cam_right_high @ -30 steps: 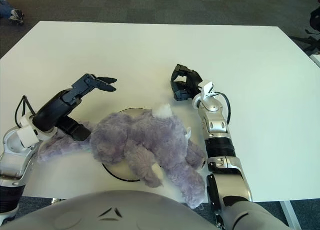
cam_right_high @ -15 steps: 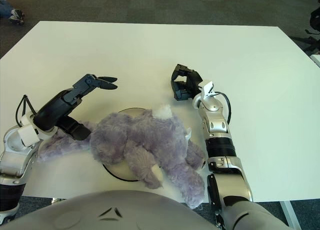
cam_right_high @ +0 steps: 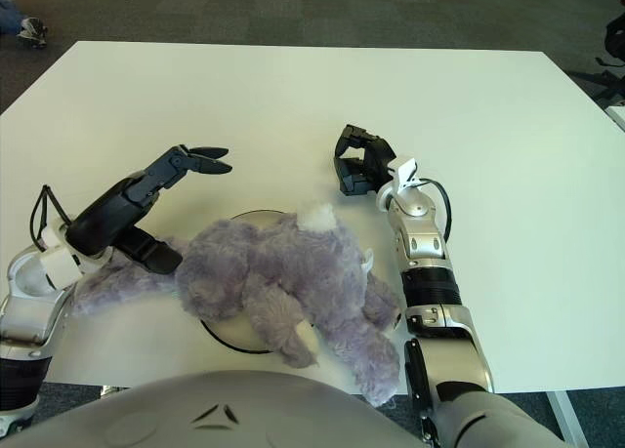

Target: Put the doll into the plate.

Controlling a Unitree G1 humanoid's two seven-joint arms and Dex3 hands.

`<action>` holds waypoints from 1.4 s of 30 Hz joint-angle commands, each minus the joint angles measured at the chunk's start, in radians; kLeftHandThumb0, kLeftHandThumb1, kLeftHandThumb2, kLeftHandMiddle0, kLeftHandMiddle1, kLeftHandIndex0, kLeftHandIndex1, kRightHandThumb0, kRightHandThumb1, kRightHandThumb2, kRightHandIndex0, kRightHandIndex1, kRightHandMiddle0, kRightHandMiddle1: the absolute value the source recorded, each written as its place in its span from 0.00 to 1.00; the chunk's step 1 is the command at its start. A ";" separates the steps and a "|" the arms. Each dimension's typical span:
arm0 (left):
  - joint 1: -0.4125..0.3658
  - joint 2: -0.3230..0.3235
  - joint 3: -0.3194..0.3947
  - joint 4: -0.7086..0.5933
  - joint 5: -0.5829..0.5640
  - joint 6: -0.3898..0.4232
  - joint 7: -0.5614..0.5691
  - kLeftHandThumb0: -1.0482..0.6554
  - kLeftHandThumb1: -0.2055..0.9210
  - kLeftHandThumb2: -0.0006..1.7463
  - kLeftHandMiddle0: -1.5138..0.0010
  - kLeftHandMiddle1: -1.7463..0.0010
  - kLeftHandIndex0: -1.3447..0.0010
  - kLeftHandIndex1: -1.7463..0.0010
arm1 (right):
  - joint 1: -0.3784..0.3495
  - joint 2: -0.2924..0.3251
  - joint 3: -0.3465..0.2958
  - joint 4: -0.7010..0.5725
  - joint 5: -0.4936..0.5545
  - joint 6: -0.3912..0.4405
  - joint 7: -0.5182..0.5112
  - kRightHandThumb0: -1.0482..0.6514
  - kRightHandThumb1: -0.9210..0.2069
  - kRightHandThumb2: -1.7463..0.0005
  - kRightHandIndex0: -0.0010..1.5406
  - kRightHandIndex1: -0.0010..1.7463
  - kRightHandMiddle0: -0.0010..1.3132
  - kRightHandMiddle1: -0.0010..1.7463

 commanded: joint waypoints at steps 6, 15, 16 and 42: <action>0.001 -0.029 0.030 0.003 -0.062 0.140 0.045 0.06 0.96 0.26 0.93 0.37 1.00 0.40 | 0.003 -0.009 0.000 -0.025 -0.006 0.017 -0.006 0.34 0.50 0.27 0.78 1.00 0.44 1.00; -0.123 -0.120 0.070 0.107 -0.071 0.292 0.163 0.09 0.90 0.33 0.96 0.07 1.00 0.32 | -0.003 -0.014 -0.002 -0.016 -0.001 0.007 0.002 0.34 0.50 0.27 0.78 1.00 0.45 1.00; -0.126 -0.128 0.074 0.113 -0.070 0.291 0.172 0.09 0.91 0.33 0.96 0.08 1.00 0.32 | -0.002 -0.014 -0.003 -0.017 -0.001 0.006 0.003 0.34 0.50 0.27 0.78 1.00 0.45 1.00; -0.178 -0.278 0.162 0.136 -0.123 0.493 0.358 0.53 0.85 0.46 0.79 0.04 0.87 0.02 | -0.004 -0.005 -0.017 0.001 0.019 -0.013 0.006 0.34 0.51 0.27 0.79 1.00 0.45 1.00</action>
